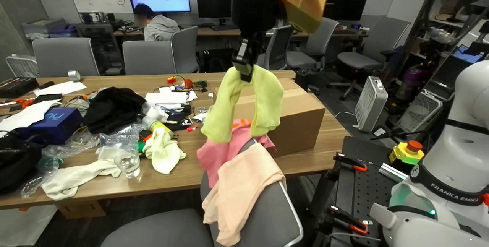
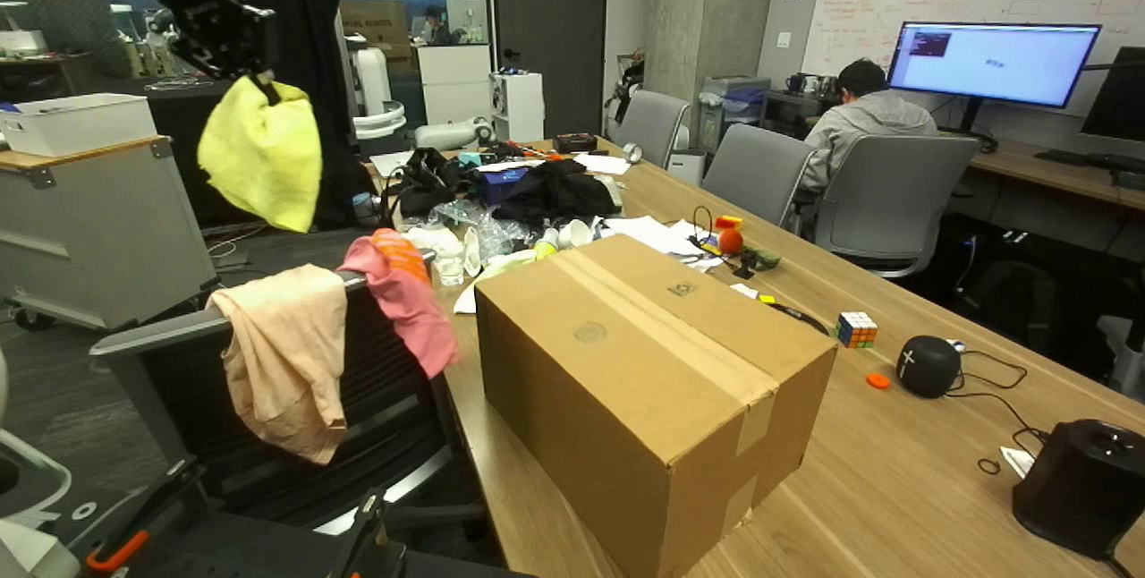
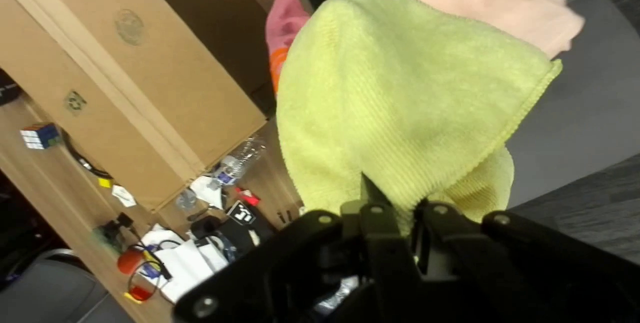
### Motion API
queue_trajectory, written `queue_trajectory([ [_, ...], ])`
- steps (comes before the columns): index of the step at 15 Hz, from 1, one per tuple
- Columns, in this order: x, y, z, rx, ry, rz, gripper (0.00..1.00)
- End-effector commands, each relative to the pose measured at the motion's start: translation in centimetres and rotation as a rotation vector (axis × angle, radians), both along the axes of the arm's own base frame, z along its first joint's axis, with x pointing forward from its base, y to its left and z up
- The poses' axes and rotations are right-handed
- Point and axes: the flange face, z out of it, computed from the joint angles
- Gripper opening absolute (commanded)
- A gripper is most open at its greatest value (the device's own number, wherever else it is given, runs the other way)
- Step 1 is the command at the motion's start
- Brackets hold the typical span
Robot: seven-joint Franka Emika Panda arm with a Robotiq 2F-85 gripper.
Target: Remove the yellow towel, peach t-shirt and then the pink t-shirt from the backrest of the chair and put them on top of the brown box
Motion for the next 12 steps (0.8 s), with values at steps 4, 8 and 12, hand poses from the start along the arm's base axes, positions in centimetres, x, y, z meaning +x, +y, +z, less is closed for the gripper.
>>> queue_trajectory([
  [4, 10.2, -10.5, 1.8, -0.072, -0.04, -0.302, 0.03],
  [8, 13.4, -18.1, 3.5, -0.096, -0.113, -0.487, 0.03],
  [12, 14.0, -23.7, 3.5, 0.001, 0.048, -0.599, 0.03],
])
